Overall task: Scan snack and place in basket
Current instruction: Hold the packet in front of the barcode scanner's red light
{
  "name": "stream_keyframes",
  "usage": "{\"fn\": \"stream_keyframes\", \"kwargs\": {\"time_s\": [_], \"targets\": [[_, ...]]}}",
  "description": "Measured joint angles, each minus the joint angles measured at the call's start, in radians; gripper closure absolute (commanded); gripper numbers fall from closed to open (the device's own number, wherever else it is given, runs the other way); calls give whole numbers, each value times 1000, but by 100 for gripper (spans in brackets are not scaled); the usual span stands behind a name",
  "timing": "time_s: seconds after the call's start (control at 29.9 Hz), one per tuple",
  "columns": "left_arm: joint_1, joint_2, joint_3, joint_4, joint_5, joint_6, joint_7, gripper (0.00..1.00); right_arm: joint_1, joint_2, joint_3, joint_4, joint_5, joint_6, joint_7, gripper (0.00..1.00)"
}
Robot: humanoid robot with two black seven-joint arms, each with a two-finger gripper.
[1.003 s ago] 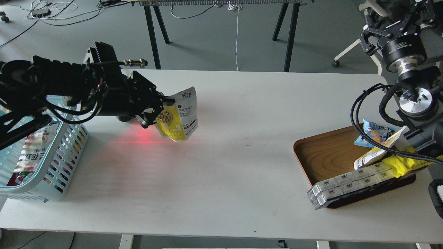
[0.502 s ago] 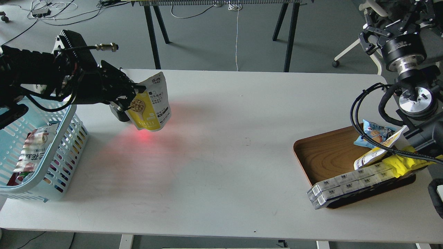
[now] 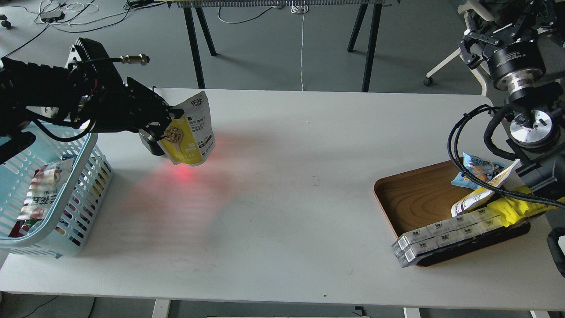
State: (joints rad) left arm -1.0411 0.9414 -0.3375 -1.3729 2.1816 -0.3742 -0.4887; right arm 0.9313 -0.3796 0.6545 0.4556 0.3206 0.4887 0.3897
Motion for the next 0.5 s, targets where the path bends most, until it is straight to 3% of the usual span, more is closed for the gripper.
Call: {"fn": "stream_keyframes", "kwargs": {"time_s": [0.5], "targets": [[41, -23, 6, -8, 0, -3, 10, 100, -1, -1, -1, 0, 0, 0, 2, 4]]}}
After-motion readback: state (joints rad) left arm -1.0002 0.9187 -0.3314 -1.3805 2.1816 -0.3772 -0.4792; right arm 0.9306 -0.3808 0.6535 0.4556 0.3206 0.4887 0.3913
